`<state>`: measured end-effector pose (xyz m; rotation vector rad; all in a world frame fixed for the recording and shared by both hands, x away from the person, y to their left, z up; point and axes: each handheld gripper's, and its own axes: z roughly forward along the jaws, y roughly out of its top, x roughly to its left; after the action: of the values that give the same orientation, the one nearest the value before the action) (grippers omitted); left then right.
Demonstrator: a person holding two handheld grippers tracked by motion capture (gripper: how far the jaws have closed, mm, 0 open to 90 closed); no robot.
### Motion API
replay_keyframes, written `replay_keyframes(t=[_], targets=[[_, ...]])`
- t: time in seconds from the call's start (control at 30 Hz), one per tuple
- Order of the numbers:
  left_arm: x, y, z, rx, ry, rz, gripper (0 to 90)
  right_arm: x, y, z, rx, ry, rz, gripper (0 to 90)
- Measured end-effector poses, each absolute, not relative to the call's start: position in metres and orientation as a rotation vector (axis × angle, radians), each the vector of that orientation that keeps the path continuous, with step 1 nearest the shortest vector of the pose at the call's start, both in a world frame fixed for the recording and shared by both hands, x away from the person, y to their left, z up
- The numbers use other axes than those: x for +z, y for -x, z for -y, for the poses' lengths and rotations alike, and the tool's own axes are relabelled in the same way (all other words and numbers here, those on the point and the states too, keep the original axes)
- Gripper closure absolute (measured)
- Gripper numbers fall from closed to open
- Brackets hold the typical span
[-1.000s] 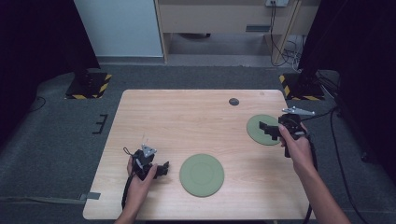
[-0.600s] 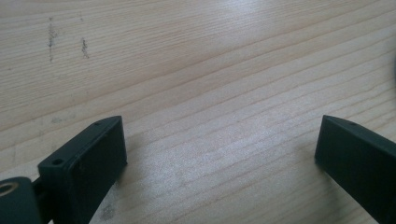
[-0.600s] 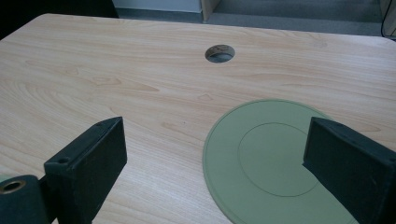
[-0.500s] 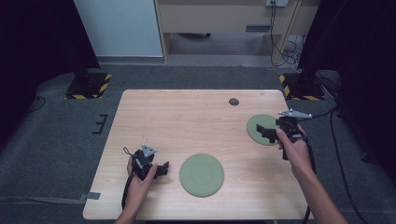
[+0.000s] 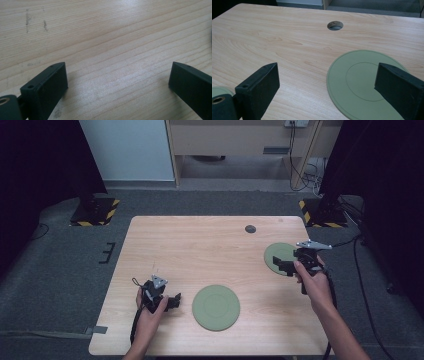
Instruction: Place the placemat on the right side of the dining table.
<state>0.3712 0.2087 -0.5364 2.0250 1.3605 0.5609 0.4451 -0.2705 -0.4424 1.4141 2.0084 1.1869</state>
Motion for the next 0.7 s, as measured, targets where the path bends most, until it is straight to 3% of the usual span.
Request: replay_keyframes(t=[0.7], targets=[[-0.536,-0.371,-0.209,0.562,-2.026,-1.36,1.7,-0.455,-0.433,0.26,1.149,-1.382,-2.045,5.7]])
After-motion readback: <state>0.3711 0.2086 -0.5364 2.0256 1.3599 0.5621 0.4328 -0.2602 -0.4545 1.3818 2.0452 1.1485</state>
